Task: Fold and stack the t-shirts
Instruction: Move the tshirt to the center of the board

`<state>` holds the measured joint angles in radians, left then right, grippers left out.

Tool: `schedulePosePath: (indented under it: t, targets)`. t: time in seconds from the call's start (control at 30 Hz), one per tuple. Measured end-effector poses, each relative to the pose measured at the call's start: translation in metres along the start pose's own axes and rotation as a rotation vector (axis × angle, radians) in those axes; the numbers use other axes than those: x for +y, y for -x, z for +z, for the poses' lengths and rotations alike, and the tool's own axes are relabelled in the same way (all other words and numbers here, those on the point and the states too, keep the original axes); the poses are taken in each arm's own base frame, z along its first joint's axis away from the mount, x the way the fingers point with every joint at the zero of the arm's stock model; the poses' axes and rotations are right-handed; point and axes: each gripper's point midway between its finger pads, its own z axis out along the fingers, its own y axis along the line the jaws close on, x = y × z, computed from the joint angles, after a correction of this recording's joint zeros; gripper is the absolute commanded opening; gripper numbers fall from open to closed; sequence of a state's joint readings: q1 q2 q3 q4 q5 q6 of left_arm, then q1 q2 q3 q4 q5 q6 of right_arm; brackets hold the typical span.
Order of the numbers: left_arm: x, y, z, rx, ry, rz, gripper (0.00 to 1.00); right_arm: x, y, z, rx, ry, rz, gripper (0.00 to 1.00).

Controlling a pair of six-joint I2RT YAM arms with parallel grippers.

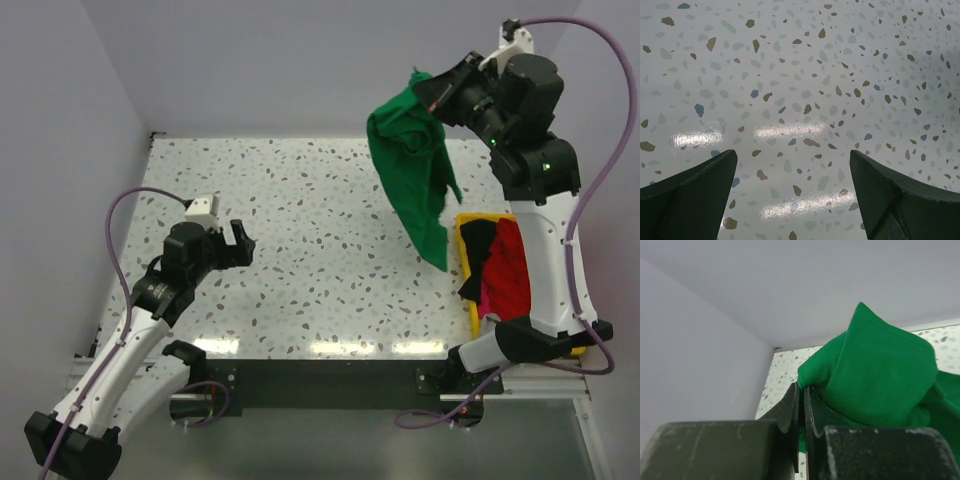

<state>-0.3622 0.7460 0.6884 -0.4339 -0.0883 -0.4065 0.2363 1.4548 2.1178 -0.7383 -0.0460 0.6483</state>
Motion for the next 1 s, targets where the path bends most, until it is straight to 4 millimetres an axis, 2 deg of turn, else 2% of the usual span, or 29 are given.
schedulePosePath:
  t: [0.07, 0.2, 0.27, 0.33, 0.47, 0.53, 0.6, 0.63, 0.7, 0.73, 0.77, 0.8, 0.83, 0.87, 0.9, 1.0]
  targets:
    - [0.003, 0.0, 0.0, -0.004, 0.018, -0.002, 1.0, 0.026, -0.016, 0.008, 0.036, 0.07, -0.008, 0.0]
    - [0.009, 0.001, 0.0, -0.008, 0.049, -0.006, 1.0, 0.06, -0.044, 0.017, 0.105, 0.156, -0.018, 0.0]
    - [0.01, 0.0, 0.0, -0.005, 0.061, -0.019, 1.0, 0.065, -0.057, 0.02, 0.133, 0.177, -0.021, 0.0]
    - [0.012, -0.002, 0.002, 0.003, 0.072, -0.026, 1.0, 0.055, -0.069, 0.022, 0.153, 0.149, -0.028, 0.0]
    - [0.011, -0.009, 0.009, 0.038, 0.079, -0.057, 0.99, 0.001, -0.092, 0.033, 0.202, 0.023, -0.03, 0.0]
    - [0.008, -0.013, 0.014, 0.059, 0.073, -0.078, 0.97, -0.051, -0.108, 0.045, 0.237, -0.065, 0.003, 0.0]
    - [0.004, -0.016, 0.021, 0.074, 0.058, -0.102, 0.93, -0.116, -0.126, 0.059, 0.276, -0.205, 0.039, 0.0]
    - [0.001, -0.02, 0.027, 0.085, 0.047, -0.122, 0.92, -0.142, -0.136, 0.064, 0.297, -0.265, 0.051, 0.0]
    - [-0.004, -0.033, 0.038, 0.122, 0.024, -0.154, 0.89, -0.201, -0.166, 0.076, 0.367, -0.394, 0.08, 0.0]
    - [-0.005, -0.041, 0.044, 0.147, 0.02, -0.173, 0.89, -0.222, -0.184, 0.08, 0.411, -0.438, 0.089, 0.01]
    - [-0.006, -0.049, 0.048, 0.169, 0.017, -0.184, 0.89, -0.236, -0.198, 0.082, 0.449, -0.467, 0.095, 0.04]
    - [-0.006, -0.057, 0.053, 0.195, 0.021, -0.196, 0.89, -0.249, -0.217, 0.085, 0.498, -0.492, 0.098, 0.15]
    - [-0.005, -0.065, 0.057, 0.219, 0.026, -0.208, 0.89, -0.262, -0.238, 0.085, 0.554, -0.512, 0.1, 0.19]
    - [-0.005, -0.072, 0.061, 0.239, 0.029, -0.217, 0.89, -0.266, -0.247, 0.085, 0.577, -0.516, 0.101, 0.24]
    - [-0.006, -0.078, 0.064, 0.254, 0.032, -0.222, 0.89, -0.27, -0.258, 0.082, 0.602, -0.517, 0.103, 0.38]
    - [-0.013, -0.088, 0.074, 0.285, 0.023, -0.225, 0.88, -0.277, -0.275, 0.07, 0.64, -0.53, 0.096, 0.54]
